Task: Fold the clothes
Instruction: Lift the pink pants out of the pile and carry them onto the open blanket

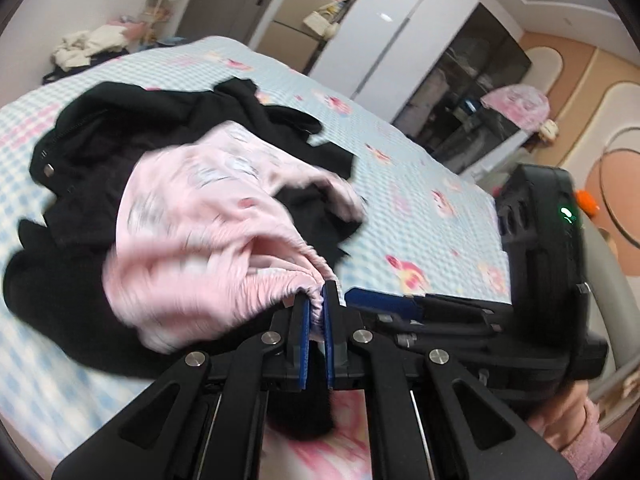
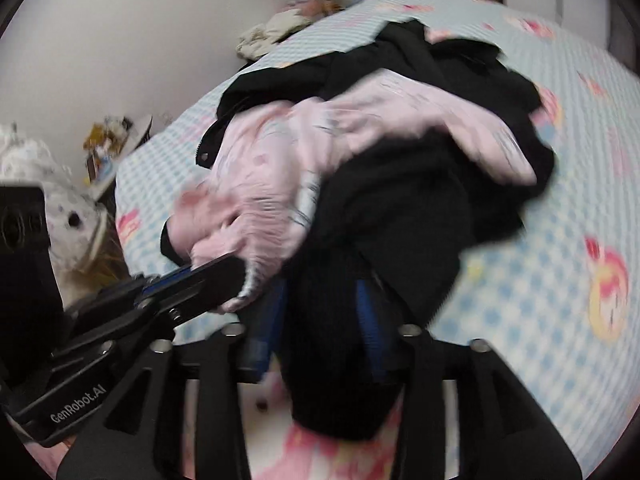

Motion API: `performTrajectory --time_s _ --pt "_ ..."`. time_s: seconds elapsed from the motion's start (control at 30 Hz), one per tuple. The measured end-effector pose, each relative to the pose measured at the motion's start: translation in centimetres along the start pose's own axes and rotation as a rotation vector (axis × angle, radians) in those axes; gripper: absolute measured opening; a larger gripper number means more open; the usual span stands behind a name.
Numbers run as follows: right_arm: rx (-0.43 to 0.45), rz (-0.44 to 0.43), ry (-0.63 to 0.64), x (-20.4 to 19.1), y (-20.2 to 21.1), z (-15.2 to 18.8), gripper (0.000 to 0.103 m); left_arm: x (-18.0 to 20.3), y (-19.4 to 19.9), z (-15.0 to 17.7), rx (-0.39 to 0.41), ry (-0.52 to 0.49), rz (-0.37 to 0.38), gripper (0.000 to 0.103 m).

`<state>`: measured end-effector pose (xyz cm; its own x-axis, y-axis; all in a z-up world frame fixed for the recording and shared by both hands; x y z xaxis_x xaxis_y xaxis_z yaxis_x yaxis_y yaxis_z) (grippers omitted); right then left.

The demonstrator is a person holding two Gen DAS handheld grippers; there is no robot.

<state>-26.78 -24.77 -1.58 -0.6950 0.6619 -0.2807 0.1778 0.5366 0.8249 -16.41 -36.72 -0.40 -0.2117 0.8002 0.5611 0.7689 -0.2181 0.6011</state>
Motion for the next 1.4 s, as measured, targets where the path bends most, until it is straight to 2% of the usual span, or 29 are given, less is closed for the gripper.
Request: performTrajectory --time_s 0.17,0.37,0.53,0.7,0.9,0.93,1.0,1.13,1.2,1.27,1.3,1.33,1.4 --pt "0.005 0.008 -0.074 2.2 2.8 4.1 0.046 2.2 0.4 4.3 -0.056 0.042 0.089 0.006" --pt "0.02 0.024 -0.162 5.0 6.8 10.3 0.047 7.8 -0.8 9.1 -0.151 -0.048 0.168 0.006" --pt "0.048 -0.006 -0.321 9.7 10.9 17.0 0.047 14.1 -2.5 13.5 -0.24 -0.134 0.244 0.006" --pt "0.096 0.079 -0.453 14.0 17.1 24.2 0.047 22.5 -5.1 19.2 -0.335 -0.21 0.318 0.006" --pt "0.139 0.313 -0.535 17.9 24.3 31.8 0.047 34.2 -8.4 26.3 -0.438 -0.317 0.398 0.005" --pt "0.143 0.326 -0.546 18.6 25.1 33.0 0.046 36.3 -8.7 27.1 -0.443 -0.34 0.418 0.005" --pt "0.179 0.31 -0.57 19.7 26.6 35.1 0.058 38.7 -8.9 28.0 -0.436 -0.367 0.424 0.006" --pt "0.249 0.27 -0.587 21.1 28.8 38.1 0.063 43.1 -9.3 29.4 -0.42 -0.417 0.428 0.006" --pt "0.274 0.288 -0.583 21.8 28.9 38.6 0.072 42.2 -10.3 30.0 -0.437 -0.368 0.403 0.007" --pt "0.287 0.308 -0.593 23.0 28.0 39.3 0.072 39.6 -11.4 30.7 -0.467 -0.311 0.345 0.01" --pt "0.274 0.315 -0.607 23.7 27.2 39.6 0.069 38.2 -11.7 31.1 -0.484 -0.292 0.311 0.012" --pt "0.263 0.312 -0.613 24.2 26.4 39.9 0.064 36.9 -11.8 31.6 -0.493 -0.284 0.266 0.02" --pt "0.238 0.303 -0.61 24.9 24.6 40.3 0.039 34.4 -11.5 32.3 -0.482 -0.276 0.179 0.041"
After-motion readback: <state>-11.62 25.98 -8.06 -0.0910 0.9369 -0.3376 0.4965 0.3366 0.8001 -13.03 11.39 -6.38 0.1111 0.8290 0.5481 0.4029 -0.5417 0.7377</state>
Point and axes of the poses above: each gripper's, at about its wrist camera, not at the fingertips, and y roughly against the way its jaws point, x to its right, z to its underside, the point moved 2 cm from there along -y, roughly the way its jaws point, and after that the axes turned 6 degrees about y, right-handed, at the moved point
